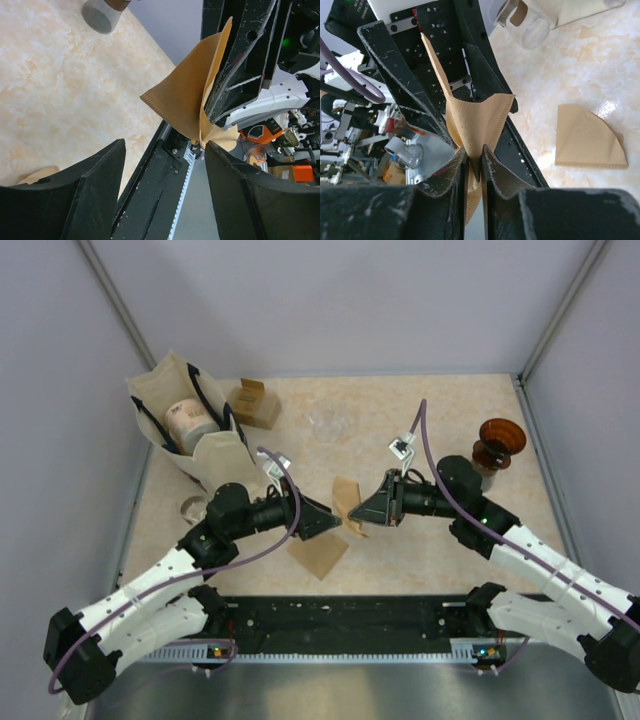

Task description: Place the coffee filter in the dripper

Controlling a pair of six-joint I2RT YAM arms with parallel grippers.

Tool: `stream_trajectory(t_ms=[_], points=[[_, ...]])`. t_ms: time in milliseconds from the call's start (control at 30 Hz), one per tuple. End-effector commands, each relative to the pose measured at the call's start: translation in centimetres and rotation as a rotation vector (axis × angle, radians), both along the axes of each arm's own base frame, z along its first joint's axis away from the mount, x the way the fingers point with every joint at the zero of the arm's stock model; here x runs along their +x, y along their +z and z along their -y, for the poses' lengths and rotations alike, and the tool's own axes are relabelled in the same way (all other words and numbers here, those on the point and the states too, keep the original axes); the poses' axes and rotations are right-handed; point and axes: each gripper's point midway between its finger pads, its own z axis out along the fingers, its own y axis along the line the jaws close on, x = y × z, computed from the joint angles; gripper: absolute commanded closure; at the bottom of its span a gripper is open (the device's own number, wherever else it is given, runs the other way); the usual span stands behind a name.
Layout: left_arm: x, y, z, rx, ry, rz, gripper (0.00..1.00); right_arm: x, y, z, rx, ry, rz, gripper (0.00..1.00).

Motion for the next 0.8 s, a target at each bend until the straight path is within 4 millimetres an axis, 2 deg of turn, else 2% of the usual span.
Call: stream_trajectory(t_ms=[0, 67, 133, 200, 767], points=[[-0.4, 2.3, 0.3, -0.074, -0.032, 0.073, 0.33, -0.4, 3.3, -0.2, 0.087, 0.026, 0.056, 0.85], [-0.2, 2.2, 0.3, -0.073, -0.021, 0.068, 0.37, -0.4, 3.0, -0.1, 0.083, 0.026, 0.052, 0.84], [-0.2, 2.1, 0.3, -0.072, -0.021, 0.065, 0.46, -0.5, 3.0, -0.1, 0.085, 0.033, 0.048, 0.84], [-0.1, 1.9, 0.3, -0.066, -0.015, 0.058, 0.48, -0.7, 3.0, -0.1, 0.087, 0.039, 0.050, 0.84], [-0.5, 2.2, -0.5, -0.097, 0.010, 0.072, 0.47, -1.3, 2.0, 0.0, 0.061, 0.082, 0.049, 0.85]])
